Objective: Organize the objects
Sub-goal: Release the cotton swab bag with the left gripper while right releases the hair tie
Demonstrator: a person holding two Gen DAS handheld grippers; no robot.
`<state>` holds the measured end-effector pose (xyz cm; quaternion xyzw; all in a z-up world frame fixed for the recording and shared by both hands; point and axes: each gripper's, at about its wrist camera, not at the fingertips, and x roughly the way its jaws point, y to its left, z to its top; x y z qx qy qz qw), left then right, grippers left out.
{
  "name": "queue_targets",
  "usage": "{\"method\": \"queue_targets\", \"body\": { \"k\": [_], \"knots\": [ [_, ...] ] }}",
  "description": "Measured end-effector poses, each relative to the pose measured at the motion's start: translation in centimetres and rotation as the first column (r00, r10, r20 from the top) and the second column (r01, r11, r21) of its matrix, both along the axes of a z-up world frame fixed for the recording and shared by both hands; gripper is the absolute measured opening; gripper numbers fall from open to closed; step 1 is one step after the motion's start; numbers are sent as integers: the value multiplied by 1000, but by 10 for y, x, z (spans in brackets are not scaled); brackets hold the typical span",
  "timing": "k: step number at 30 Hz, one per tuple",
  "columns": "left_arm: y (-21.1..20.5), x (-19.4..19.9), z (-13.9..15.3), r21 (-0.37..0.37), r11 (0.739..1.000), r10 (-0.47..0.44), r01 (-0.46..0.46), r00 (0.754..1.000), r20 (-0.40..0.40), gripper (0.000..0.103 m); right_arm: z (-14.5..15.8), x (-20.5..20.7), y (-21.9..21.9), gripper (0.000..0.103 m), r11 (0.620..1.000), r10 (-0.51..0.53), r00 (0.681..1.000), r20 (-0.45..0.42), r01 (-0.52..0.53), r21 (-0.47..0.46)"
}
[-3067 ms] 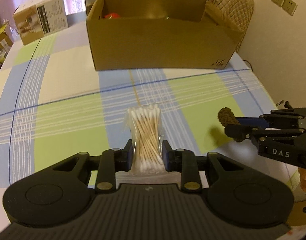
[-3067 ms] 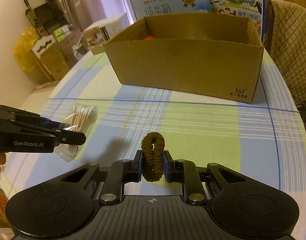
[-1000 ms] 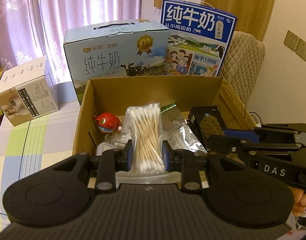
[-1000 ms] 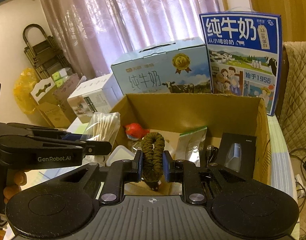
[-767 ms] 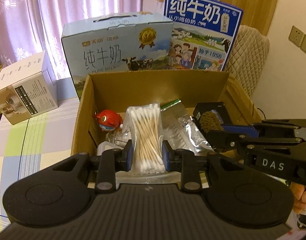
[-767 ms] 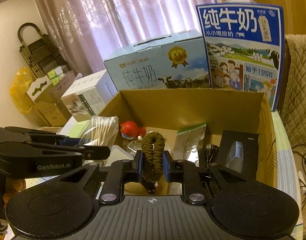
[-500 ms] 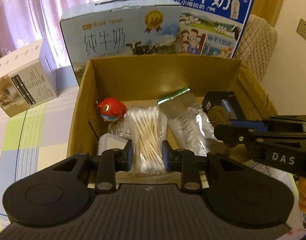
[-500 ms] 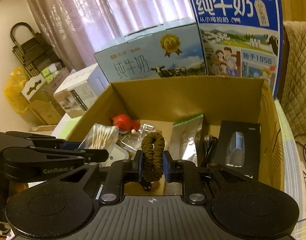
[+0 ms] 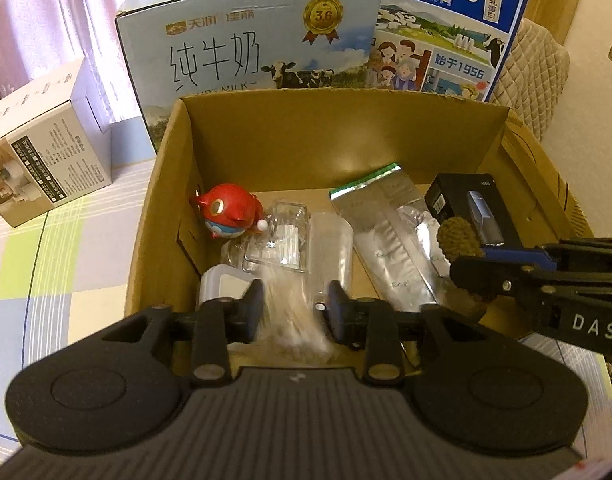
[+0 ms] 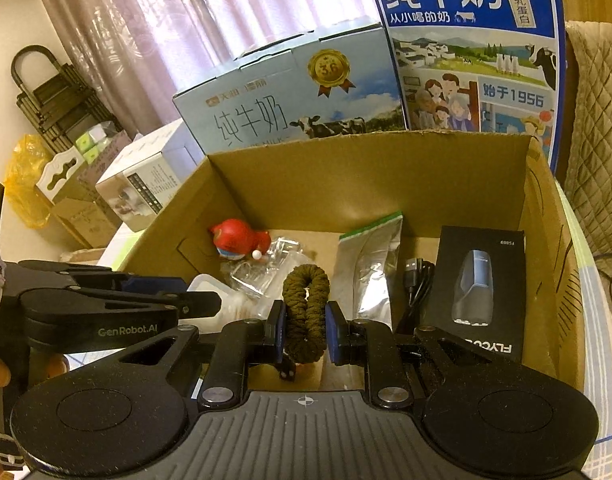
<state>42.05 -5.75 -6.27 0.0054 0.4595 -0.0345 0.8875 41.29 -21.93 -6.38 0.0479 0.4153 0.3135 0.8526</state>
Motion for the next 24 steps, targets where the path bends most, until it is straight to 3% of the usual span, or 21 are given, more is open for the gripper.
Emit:
{"method": "queue_targets", "body": {
  "k": [8,20,22,24],
  "knots": [
    [7,-1,2,14,1000,10,-10,1000,5,51,-1,2,5,17,1000,7,1000,-4,-7,-1],
    [11,-1,6,18,1000,21,-22,1000,8,54,-4,6,12,18,999,29,1000,-1,-29,20],
    [11,-2,7,20,999,26,-26,1000,8,57,-3,8,12,29,999,27,1000,1,-27,41],
    [12,-4,8,24,999,33,-33,999,10,58,-1,9,12,49,999,2,1000,17,-3,45]
  ]
}}
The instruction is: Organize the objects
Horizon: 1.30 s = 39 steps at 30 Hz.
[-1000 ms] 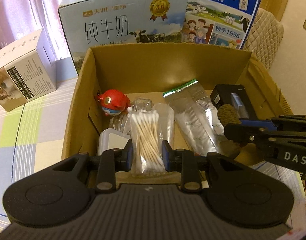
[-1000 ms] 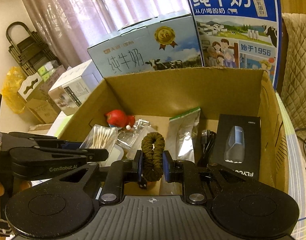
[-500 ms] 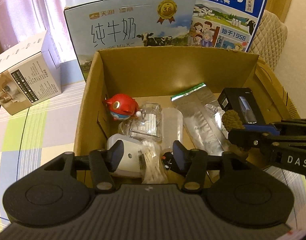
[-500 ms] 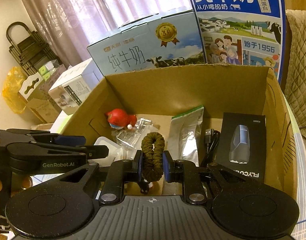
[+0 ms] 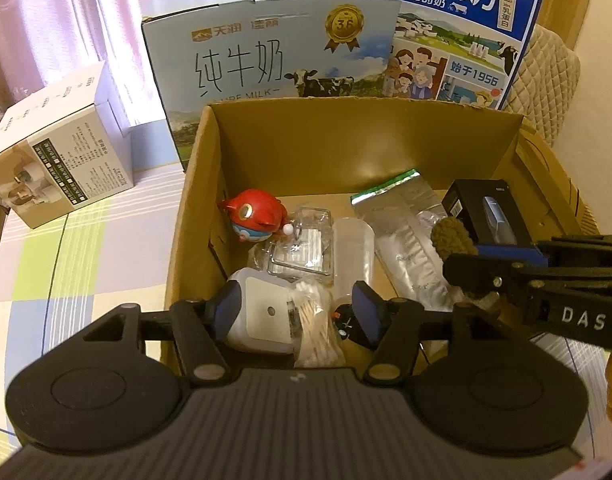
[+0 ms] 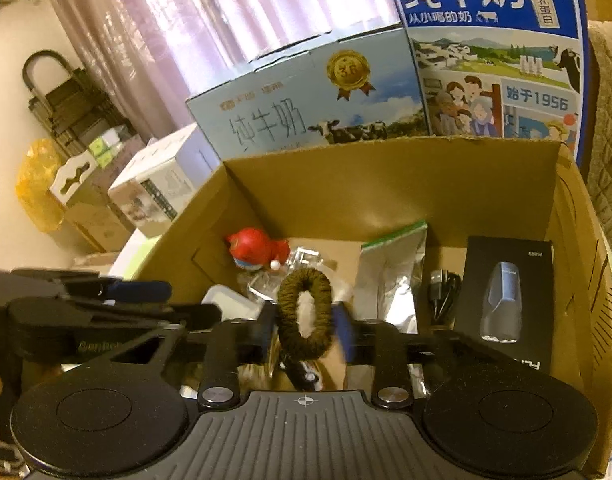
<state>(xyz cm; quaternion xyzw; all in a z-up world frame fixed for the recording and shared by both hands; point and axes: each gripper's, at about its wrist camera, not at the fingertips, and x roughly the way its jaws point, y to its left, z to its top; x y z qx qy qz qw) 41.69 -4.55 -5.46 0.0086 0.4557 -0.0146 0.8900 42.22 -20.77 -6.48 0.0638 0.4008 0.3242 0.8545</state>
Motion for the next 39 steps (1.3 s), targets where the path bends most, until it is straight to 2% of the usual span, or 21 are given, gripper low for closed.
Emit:
{"method": "queue_targets", "body": {
  "k": [6,8,13,21,25,28,39],
  "knots": [
    [1,-7,6,15,1000,23,-23,1000,10,66,6,1,-7,54,999,-12,1000,10,12,43],
    [1,-11,9,24,999,30,-30,999,12,73,9,0,-11,55,999,-13,1000,12,12,44],
    [-1,-21,18,26,999,47,-48,999,23,79,18,-7,-23,59,999,-18,999,32,16,45],
    [-13,-45,41,19,997,70,-71,996,55,89,33,-21,-52,67,996,-85,994,66,83,30],
    [-20,-64,55,-8,997,81,-81,993,88,99,41,-40,-65,69,996,-88,991,102,88,8],
    [-25,-83,66,-28,996,88,-85,989,120,102,47,-59,-72,71,995,-95,988,123,96,-7],
    [-22,-161,87,-81,994,85,-72,982,167,102,71,-158,-73,76,989,-109,978,180,124,-76]
  ]
}}
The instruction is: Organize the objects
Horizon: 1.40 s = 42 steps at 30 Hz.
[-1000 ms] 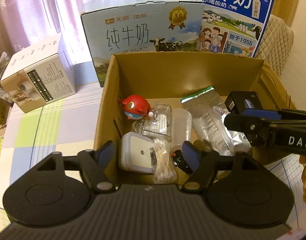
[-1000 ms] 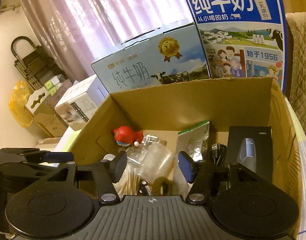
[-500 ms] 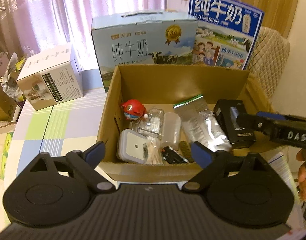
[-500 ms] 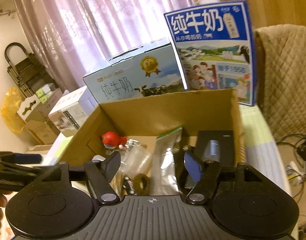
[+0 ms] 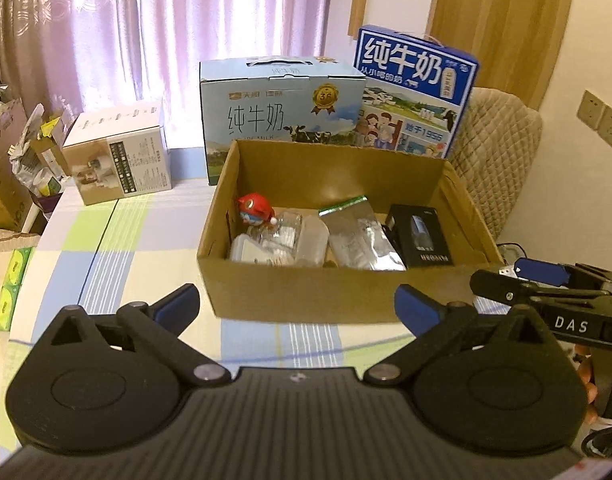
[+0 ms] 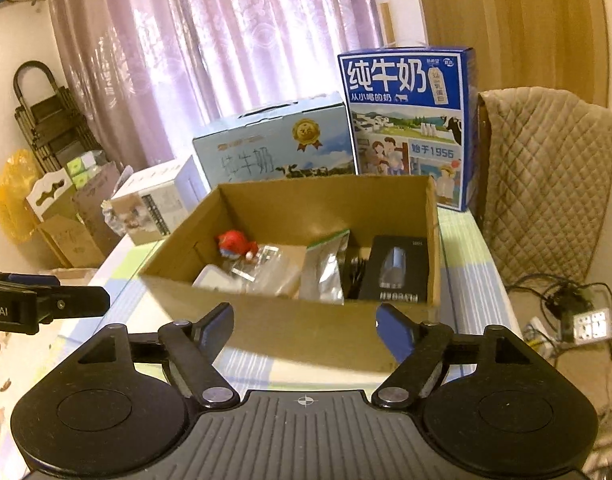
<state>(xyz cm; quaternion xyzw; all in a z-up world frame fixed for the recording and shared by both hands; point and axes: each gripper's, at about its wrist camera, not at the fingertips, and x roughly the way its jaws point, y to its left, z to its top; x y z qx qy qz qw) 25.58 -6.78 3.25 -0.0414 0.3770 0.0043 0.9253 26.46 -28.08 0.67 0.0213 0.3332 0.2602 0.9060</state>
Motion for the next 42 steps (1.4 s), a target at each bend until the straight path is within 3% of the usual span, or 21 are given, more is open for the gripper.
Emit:
{"method": "queue_targets", "body": {
  "k": [8,22,33,42],
  "knots": [
    [17,-77,11,28,999,13,-15,998,60,102,10,-69,2,76,998,-58,998,-14,58,-3],
    [42,-191,7,3,1000,21,-21,1000,-22,102,12,-201,9,76,996,-85,995,-48,83,-46],
    [41,-246,-13,-4,1000,-17,17,994,-104,102,3,-258,6,76,996,-74,992,-106,69,-48],
    [31,-267,-15,9,1000,-12,13,994,-106,102,2,-269,0,76,999,-31,993,-115,26,-45]
  ]
}}
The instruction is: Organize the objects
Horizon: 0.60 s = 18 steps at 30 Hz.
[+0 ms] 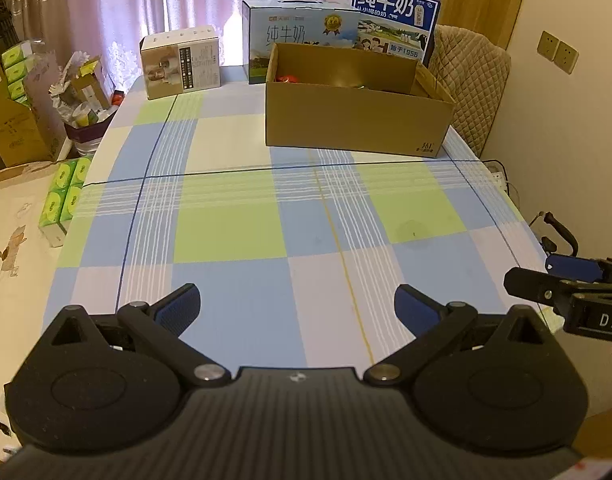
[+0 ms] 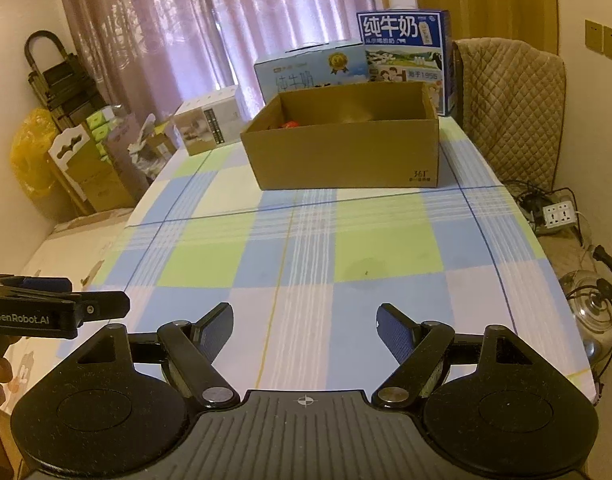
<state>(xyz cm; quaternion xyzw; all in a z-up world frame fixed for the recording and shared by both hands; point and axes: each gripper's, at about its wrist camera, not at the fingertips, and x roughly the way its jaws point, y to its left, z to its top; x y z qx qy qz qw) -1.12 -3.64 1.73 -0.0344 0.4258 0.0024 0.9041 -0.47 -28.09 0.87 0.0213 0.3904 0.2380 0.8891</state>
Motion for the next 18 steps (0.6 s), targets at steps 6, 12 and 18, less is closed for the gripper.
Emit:
{"method": "queue_targets", "body": {
  "k": [6,12,18],
  "knots": [
    [-9,-9,-1,4,1000,29,-29,1000,-11,102,2,-4,-11,76,1000,29,1000,-10,-29,0],
    [-20,-18,-5,12,999,51,-51,998,-26,102,-1,-8,-22,76,999,49,999,-21,-49,6],
    [-33,-26,-5,16,998,56,-55,998,-29,102,-7,-11,-31,76,998,60,997,-44,-59,10]
  ]
}}
